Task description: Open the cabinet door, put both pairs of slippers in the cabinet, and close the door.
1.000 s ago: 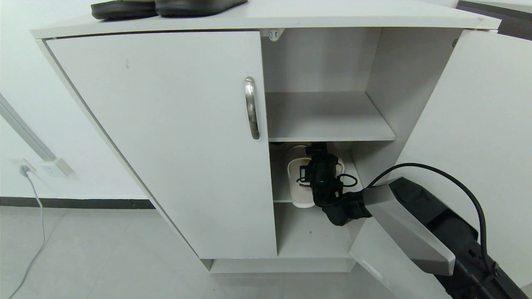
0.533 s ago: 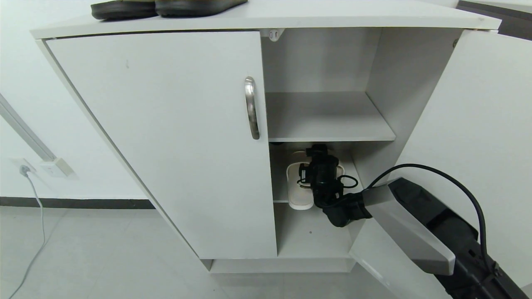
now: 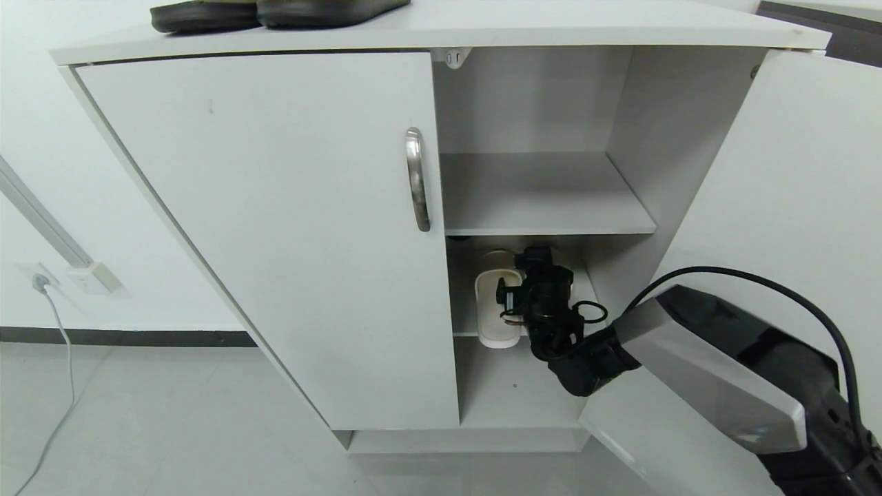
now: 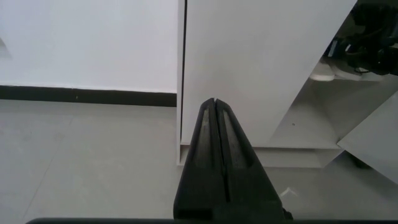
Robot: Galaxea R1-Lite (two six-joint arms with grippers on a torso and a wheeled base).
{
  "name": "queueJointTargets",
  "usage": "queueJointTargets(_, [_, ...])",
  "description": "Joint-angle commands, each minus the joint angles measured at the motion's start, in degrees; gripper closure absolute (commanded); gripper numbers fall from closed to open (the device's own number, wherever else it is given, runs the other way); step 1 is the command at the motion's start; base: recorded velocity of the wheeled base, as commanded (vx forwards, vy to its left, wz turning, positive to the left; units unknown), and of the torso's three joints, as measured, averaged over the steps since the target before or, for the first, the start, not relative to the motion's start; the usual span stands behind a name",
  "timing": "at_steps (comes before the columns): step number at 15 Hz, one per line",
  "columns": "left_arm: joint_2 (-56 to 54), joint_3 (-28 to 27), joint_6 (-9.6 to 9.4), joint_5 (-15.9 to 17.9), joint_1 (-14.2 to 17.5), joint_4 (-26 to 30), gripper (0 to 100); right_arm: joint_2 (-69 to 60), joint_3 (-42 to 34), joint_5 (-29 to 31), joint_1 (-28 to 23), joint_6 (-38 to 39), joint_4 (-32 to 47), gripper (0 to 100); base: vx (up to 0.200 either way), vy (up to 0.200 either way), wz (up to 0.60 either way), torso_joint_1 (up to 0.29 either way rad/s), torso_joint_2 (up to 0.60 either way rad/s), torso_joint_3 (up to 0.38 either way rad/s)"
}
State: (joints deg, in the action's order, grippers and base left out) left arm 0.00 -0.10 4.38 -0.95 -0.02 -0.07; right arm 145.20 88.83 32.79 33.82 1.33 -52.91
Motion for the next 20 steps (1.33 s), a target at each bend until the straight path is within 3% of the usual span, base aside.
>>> queueJointTargets(1, [0.1,0.0,0.02,0.0,0.0,0.0,100,-8.4,-10.7,0.1,2.0,0.0,-4.2,0,0.0,0.0,0.0,0.0,0.0,0.0])
queueJointTargets(6, [0.1,0.0,0.02,0.1,-0.1,0.0,100,-21.4,-38.6,-0.3,9.2,-0.4,-16.1,0,0.0,0.0,0.0,0.0,0.0,0.0])
queueJointTargets(10, [0.1,0.0,0.02,0.1,-0.1,0.0,100,-24.4,-52.3,-0.4,12.9,-0.4,-26.1,0,0.0,0.0,0.0,0.0,0.0,0.0])
queueJointTargets(12, [0.1,0.0,0.02,0.2,0.0,0.0,100,-24.1,-55.3,-0.3,13.9,-0.4,-29.8,0,0.0,0.0,0.0,0.0,0.0,0.0])
queueJointTargets(20, [0.1,-0.1,0.02,0.1,-0.1,0.0,100,-23.4,-54.9,-0.3,14.0,-0.4,-29.8,0,0.0,0.0,0.0,0.0,0.0,0.0])
